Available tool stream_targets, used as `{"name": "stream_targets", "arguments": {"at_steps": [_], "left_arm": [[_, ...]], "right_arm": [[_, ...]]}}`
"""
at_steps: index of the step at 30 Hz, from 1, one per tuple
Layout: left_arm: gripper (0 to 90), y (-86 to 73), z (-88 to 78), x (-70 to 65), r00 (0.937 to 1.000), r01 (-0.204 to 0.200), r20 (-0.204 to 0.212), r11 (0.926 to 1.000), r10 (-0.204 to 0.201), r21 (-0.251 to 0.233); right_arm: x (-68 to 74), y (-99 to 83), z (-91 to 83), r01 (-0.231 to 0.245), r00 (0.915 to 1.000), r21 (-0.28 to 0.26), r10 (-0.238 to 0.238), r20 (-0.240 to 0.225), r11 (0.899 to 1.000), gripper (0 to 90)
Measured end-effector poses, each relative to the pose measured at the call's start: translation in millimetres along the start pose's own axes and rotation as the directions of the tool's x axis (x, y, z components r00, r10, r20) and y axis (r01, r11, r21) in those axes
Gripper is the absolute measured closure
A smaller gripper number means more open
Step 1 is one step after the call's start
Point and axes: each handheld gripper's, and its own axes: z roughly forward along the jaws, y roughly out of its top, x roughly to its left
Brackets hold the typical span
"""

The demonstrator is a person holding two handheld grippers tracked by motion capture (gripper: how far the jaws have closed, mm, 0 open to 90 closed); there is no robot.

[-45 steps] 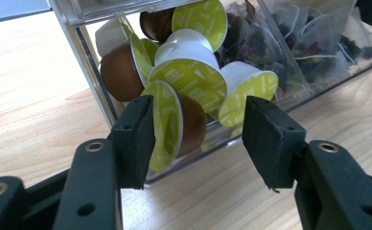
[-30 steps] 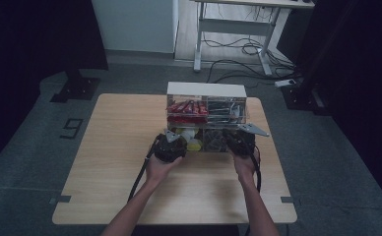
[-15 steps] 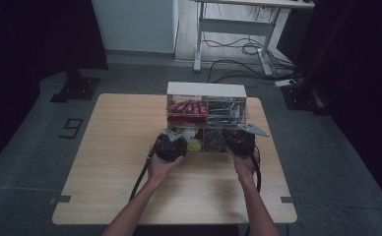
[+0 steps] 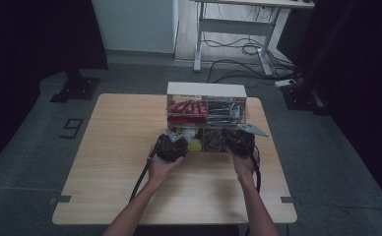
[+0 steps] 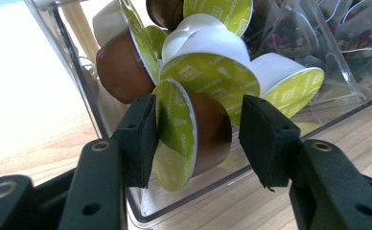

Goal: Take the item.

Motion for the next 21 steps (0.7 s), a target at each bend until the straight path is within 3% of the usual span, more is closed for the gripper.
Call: {"name": "stream_targets", "arguments": {"at_steps": [10, 16, 21], "left_arm": [[53.7, -1.5, 2.5, 1.9, 1.0, 0.001, 0.002, 1.0, -0.001, -0.002], [56.7, -2.5, -1.0, -0.8, 0.9997, -0.017, -0.017, 0.999, 0.016, -0.04], [57.8, -1.9, -2.8, 0.8, 0.9999, -0.013, -0.004, 0.9988, 0.013, -0.046]], "right_arm": [[0.0, 0.1, 0.0, 0.0, 1.0, 0.001, 0.0, -0.001, 1.0, 89.0], [-0.1, 0.1, 0.2, 0.0, 1.0, 0.0, 0.0, -0.001, 1.0, 89.0], [0.1, 0.2, 0.5, 0.0, 1.0, -0.001, 0.0, 0.0, 1.0, 89.0]]}}
